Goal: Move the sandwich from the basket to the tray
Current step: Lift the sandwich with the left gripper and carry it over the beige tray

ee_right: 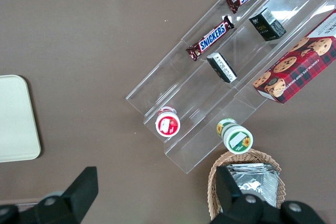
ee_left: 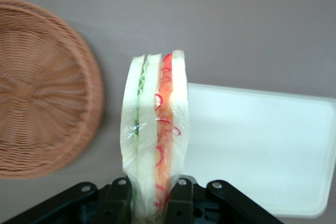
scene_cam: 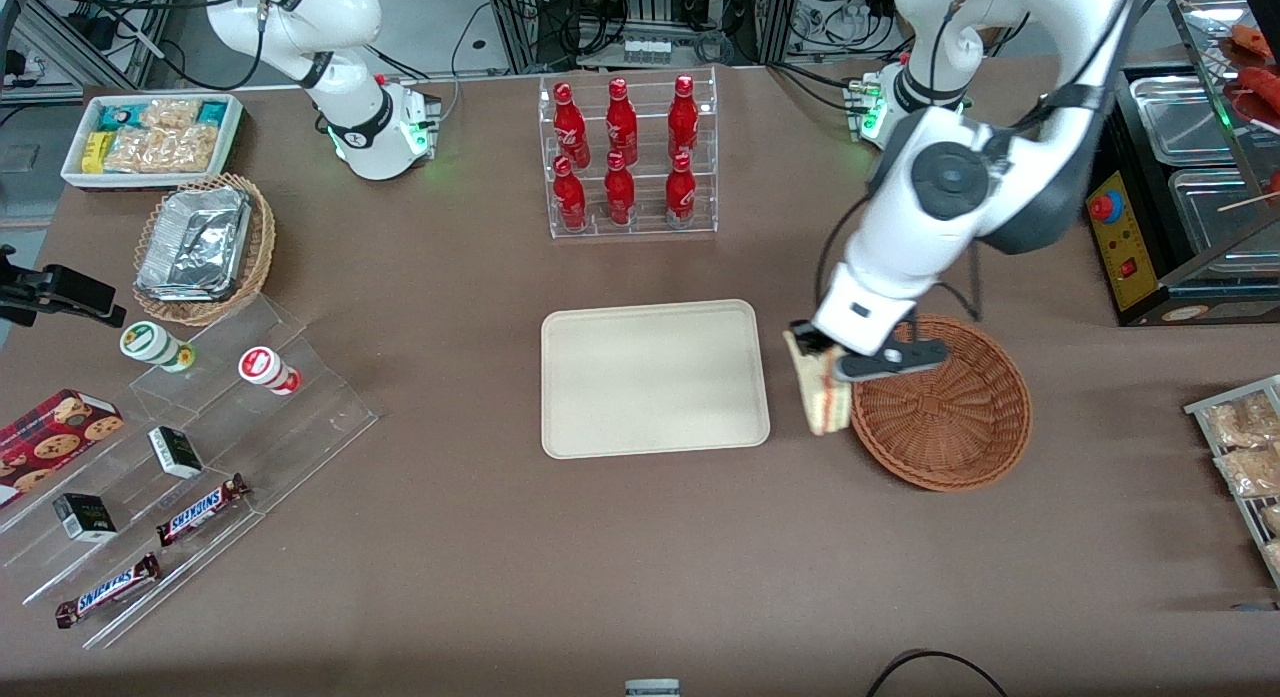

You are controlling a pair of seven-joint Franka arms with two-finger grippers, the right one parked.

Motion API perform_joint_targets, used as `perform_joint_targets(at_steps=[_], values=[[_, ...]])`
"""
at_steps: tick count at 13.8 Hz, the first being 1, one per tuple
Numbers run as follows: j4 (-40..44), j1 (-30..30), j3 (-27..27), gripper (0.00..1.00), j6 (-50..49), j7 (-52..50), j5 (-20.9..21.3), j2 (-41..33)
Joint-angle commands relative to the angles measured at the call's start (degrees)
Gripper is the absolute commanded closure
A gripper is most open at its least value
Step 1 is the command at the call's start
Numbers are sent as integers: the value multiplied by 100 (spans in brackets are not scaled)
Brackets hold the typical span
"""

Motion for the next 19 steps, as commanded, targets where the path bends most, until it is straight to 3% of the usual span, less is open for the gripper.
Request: perform_joint_targets(at_steps=[1, 6, 9, 15, 16, 17, 19], values=[[637, -704, 6, 100, -78, -375, 419, 753], [1289, -1611, 6, 100, 201, -1553, 1580, 2027], [1298, -2007, 50, 100, 940, -2343, 1844, 2538], [1289, -2122, 50, 100, 1134, -3014, 2213, 2908], [1289, -2122, 50, 44, 1126, -2988, 2223, 2908], [1289, -2122, 50, 0, 1108, -2935, 2231, 2908], [1298, -2122, 50, 0, 1003, -2961, 2232, 2812]])
